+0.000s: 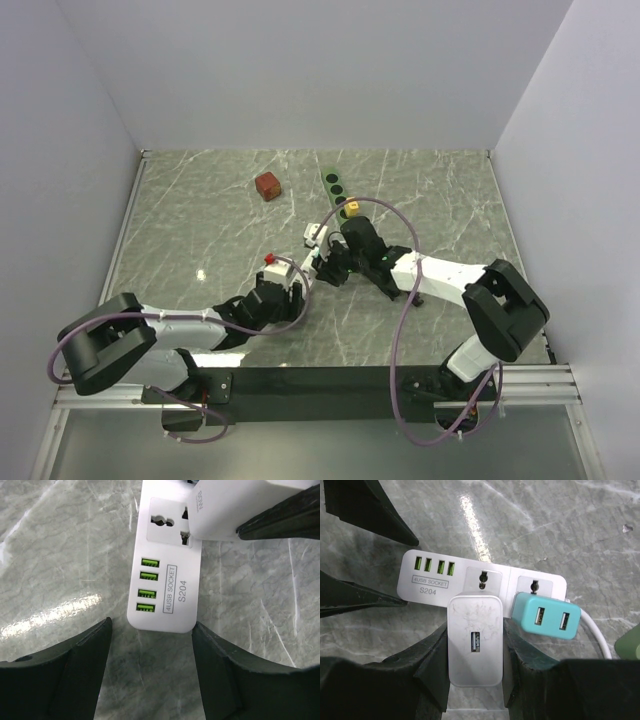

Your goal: Insert the plug

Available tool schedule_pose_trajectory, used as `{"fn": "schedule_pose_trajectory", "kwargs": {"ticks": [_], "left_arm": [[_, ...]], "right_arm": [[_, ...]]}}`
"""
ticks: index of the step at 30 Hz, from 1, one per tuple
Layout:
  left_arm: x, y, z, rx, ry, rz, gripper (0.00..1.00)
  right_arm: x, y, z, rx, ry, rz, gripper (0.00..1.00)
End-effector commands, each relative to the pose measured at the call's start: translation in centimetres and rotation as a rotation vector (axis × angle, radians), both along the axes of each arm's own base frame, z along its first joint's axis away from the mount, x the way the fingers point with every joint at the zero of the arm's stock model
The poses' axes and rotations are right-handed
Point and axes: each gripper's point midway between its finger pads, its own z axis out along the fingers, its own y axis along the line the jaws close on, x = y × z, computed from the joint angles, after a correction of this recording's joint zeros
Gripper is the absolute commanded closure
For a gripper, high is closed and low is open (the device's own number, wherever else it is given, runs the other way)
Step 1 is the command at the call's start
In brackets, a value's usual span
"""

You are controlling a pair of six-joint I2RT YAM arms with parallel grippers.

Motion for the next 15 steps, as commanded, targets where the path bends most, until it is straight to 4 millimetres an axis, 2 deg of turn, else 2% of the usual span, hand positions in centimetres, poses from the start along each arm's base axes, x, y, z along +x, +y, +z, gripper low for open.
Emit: {"fn": "schedule_pose_trajectory", "kwargs": {"ticks": [1,15], "left_arm": [[0.59,-0.10,1.16,-0.059,-0.025,0.032,0.30],[0.16,-0.09,1.87,-0.117,-0.035,0.009,0.30]], "right_arm": [[1.27,1.86,2.33,0.056,-0.065,0.034,1.00],[1.69,2.67,1.95,0.058,-0.048,0.039,1.00]]}}
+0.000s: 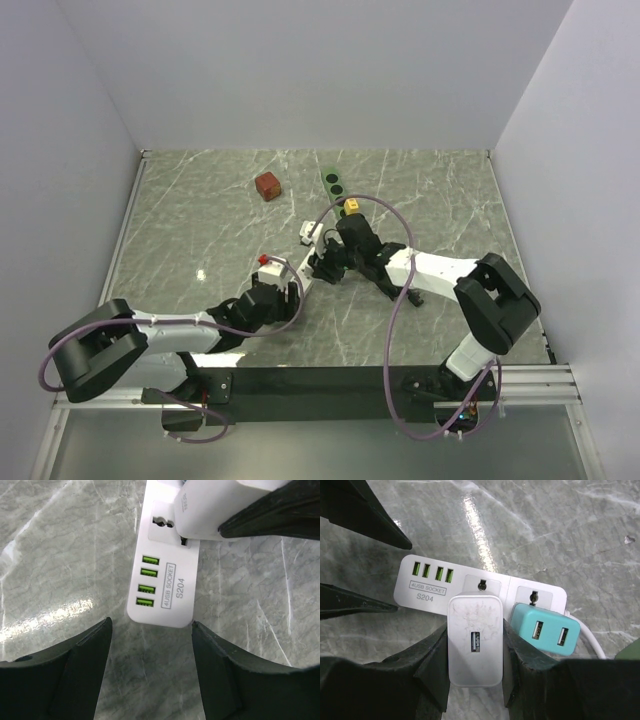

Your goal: Insert the plug

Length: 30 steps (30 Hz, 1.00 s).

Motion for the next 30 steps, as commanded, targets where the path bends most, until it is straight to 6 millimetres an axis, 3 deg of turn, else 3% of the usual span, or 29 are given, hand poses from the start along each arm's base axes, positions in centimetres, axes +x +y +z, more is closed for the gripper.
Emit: {"fn": "schedule_pose_trajectory", "kwargs": {"ticks": [1,16,21,26,30], "left_arm": [[0.2,-0.6,1.2,-0.066,-0.023,-0.002,0.30],[1.1,0.3,2.9,-0.100,-0.064,0.037,0.30],[1.5,0.2,3.4,-0.124,-0.080,0.030,0.30],[2.1,-0.4,2.4,-0.108,-0.069,0.034,0.30],[2.9,0.2,1.8,-0.104,-0.053,0.093,0.32]], "right_arm": [[0.9,1.6,2.1,0.051,-0.050,0.021,1.00],[1.1,0.8,0.6,-0.060,-0.029,-0.092,1.00],[0.9,0.3,1.2,-0.048,-0.025,-0.125,1.00],[0.5,-0.2,1.4,-0.044,-0.024,-0.142,1.00],[0.2,-0.1,1.5,-0.035,-0.016,-0.130,1.00]]}}
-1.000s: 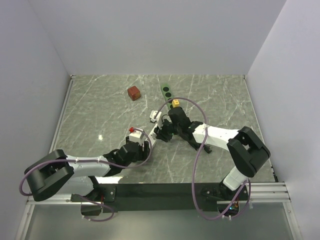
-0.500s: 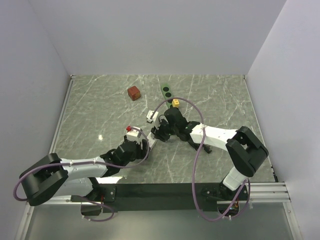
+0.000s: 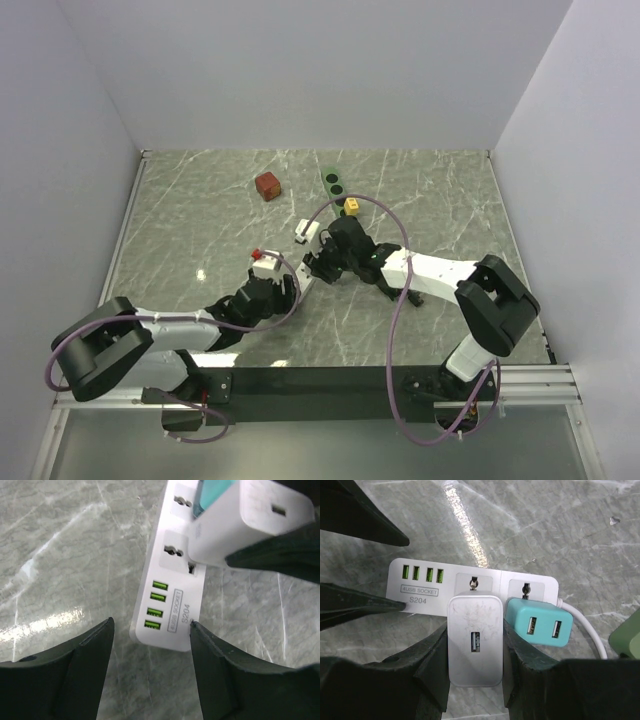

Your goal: Insert the plug

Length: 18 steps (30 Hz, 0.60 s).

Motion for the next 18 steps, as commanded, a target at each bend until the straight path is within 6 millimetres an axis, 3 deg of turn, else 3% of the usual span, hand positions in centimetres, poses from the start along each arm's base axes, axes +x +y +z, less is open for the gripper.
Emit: {"fn": "schedule_pose_trajectory", "kwargs": {"ticks": [1,18], "left_arm": [[1.4,-0.1,0.8,-0.042,-0.020,0.051,0.33],[1.7,-0.1,0.0,-0.034,0.007,0.050,0.37]], "right_arm": [[-0.3,0.0,1.2,0.024,-0.011,-0.007,1.00],[-1.7,0.6,0.1,-0.003,0.041,0.021,1.00]]}}
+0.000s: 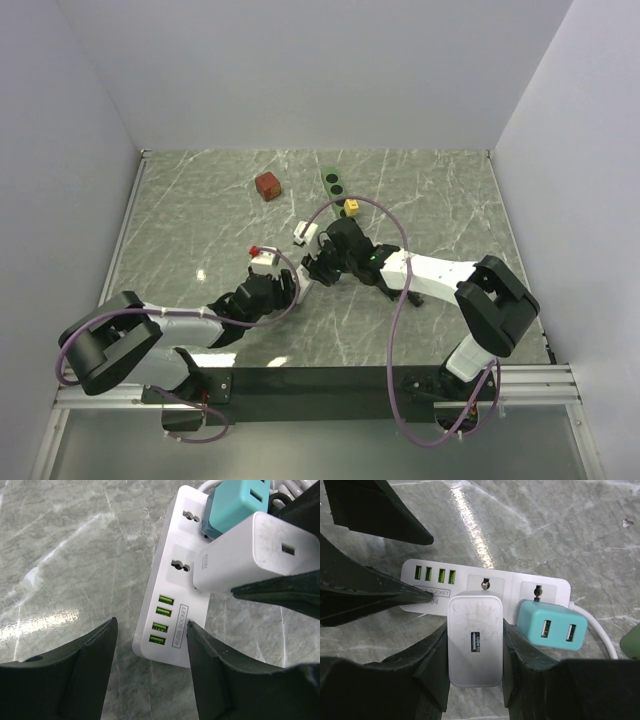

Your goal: Insert the plug

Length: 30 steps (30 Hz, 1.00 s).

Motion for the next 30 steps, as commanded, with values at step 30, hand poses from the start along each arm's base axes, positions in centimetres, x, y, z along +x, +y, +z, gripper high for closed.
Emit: {"fn": "schedule_pose_trajectory", "kwargs": {"ticks": [30], "left_arm": [[0.5,0.9,-0.6,0.005,0.019,0.021,0.37]], "right_arm": [[-0.7,-0.8,-1.2,-0.089,0.091,-0.114,1.00]]}}
